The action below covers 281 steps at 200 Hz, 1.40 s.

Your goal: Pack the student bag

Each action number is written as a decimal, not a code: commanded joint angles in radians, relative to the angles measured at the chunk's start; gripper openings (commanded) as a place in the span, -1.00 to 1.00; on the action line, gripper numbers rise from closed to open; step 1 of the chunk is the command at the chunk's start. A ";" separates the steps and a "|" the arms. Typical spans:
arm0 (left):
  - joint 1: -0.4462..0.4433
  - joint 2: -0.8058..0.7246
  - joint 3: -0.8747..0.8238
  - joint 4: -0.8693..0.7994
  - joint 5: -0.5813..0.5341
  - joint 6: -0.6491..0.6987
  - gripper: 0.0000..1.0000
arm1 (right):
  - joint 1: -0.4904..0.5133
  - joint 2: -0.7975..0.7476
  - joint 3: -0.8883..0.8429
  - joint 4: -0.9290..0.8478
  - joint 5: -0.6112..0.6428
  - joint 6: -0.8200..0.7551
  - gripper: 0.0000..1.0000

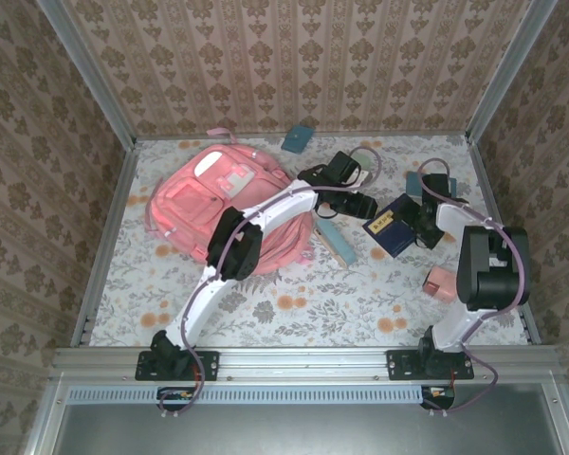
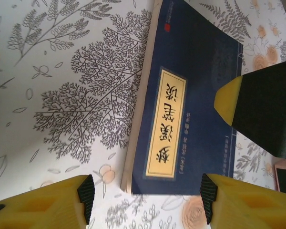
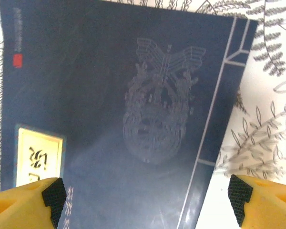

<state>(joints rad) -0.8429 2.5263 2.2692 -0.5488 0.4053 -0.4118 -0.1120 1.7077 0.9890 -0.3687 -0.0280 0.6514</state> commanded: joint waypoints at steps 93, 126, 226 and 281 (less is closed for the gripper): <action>0.046 0.018 -0.019 0.000 -0.007 -0.032 0.26 | 0.080 0.123 0.121 0.070 -0.199 -0.082 0.71; 0.059 0.033 -0.011 -0.024 -0.050 -0.018 0.26 | 0.081 0.091 0.093 0.070 -0.202 -0.064 0.70; 0.036 0.115 0.031 -0.079 -0.006 -0.048 -0.19 | 0.110 0.058 -0.044 0.186 -0.260 0.031 0.62; 0.030 0.088 -0.016 -0.063 0.081 -0.104 -0.63 | 0.113 0.074 -0.097 0.358 -0.422 0.096 0.36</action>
<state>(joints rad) -0.7864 2.6045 2.2852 -0.5793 0.3794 -0.4728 -0.0292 1.7584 0.9463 -0.1326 -0.2363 0.6830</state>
